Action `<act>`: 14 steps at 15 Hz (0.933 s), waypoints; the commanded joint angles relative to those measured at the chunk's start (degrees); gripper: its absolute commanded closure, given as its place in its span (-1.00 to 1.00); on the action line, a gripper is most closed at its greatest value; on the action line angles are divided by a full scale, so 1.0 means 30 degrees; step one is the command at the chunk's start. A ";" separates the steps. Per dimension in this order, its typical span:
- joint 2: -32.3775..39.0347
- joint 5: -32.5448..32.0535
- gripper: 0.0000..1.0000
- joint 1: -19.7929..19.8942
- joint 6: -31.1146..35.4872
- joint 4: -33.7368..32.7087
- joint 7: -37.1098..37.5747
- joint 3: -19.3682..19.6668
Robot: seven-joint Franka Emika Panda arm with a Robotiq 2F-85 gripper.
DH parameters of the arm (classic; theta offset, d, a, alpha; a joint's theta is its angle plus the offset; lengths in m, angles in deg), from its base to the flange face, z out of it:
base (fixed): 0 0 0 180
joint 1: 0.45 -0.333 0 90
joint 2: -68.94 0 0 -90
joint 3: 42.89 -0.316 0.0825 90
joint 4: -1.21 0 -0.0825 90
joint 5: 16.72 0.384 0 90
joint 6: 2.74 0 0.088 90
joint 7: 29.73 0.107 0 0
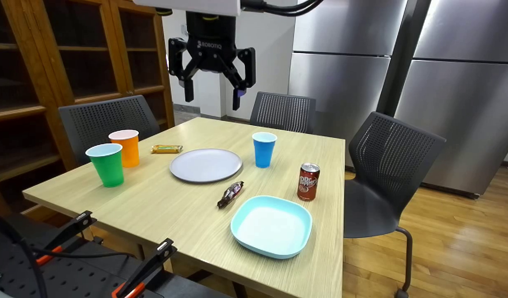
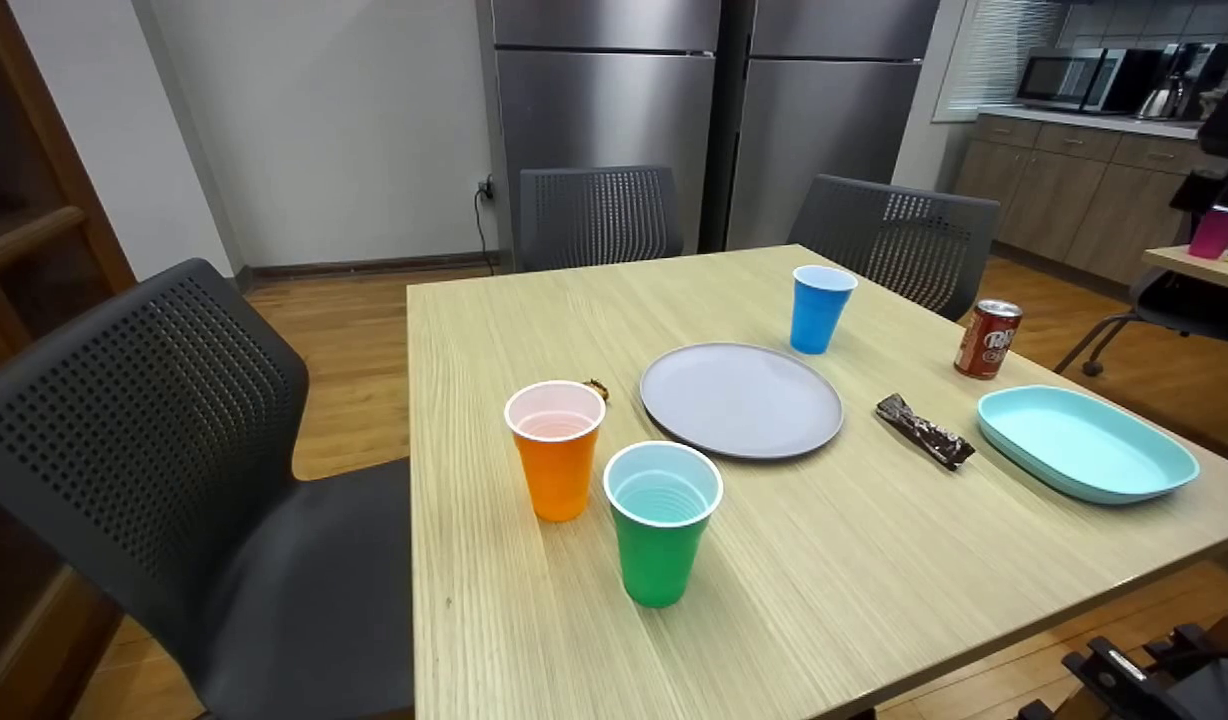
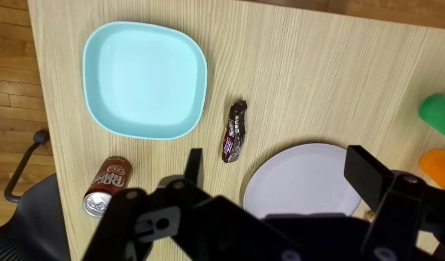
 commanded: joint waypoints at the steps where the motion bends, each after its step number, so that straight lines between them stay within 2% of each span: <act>1: 0.1979 0.0942 -1.00 -0.0145 0.2611 -0.0352 0.1506 -0.0872; 4: 0.3705 0.1451 -1.00 -0.0450 0.5012 -0.0750 0.1723 -0.1248; 8: 0.6197 0.1776 -1.00 -0.0749 0.7159 -0.1637 0.1496 -0.1611; 14: 1.0574 0.2848 -1.00 -0.0580 0.8401 -0.4169 0.1082 -0.2610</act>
